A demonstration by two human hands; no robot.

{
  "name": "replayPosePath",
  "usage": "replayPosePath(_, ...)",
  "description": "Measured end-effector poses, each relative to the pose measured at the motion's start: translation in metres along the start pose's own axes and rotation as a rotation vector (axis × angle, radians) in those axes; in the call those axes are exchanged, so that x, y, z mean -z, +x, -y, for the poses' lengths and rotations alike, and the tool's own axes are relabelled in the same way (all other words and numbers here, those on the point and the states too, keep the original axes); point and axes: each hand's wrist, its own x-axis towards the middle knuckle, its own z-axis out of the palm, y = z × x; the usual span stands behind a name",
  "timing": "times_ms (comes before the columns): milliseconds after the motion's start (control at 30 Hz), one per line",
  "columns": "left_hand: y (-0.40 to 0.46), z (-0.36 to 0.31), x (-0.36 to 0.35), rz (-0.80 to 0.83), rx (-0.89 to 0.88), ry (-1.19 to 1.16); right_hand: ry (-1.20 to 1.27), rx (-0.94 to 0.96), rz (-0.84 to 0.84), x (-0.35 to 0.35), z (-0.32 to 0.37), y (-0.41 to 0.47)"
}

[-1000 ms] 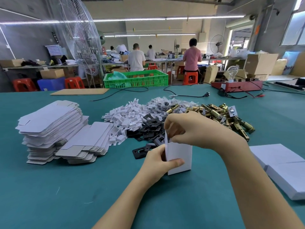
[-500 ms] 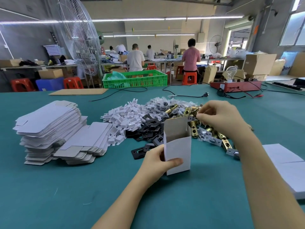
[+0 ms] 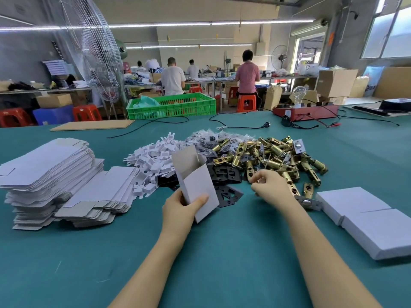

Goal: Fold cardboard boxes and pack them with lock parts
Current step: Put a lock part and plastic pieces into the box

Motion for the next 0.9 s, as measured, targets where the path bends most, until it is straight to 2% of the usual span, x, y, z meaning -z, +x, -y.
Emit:
replayPosePath(100,-0.002,-0.001,-0.002,0.027,-0.014,0.022,-0.098,0.091,0.064,-0.012,0.0,-0.003)
replayPosePath(233,-0.002,-0.002,-0.003,0.026,-0.026,0.029,-0.19,0.231,0.057,-0.028,0.011,-0.003)
replayPosePath(433,-0.003,-0.002,-0.002,0.049,-0.043,0.045,-0.387,0.192,0.0,-0.052,0.006,-0.004)
replayPosePath(567,-0.004,-0.004,-0.003,0.08,-0.043,0.031,-0.338,0.174,-0.057,-0.053,0.003,-0.005)
replayPosePath(733,-0.004,-0.004,-0.004,0.096,-0.048,0.023,-0.318,0.125,-0.044,-0.045,0.003,-0.004)
replayPosePath(900,-0.005,-0.005,-0.004,0.115,-0.039,-0.001,0.039,-0.07,-0.063,-0.017,-0.002,0.001)
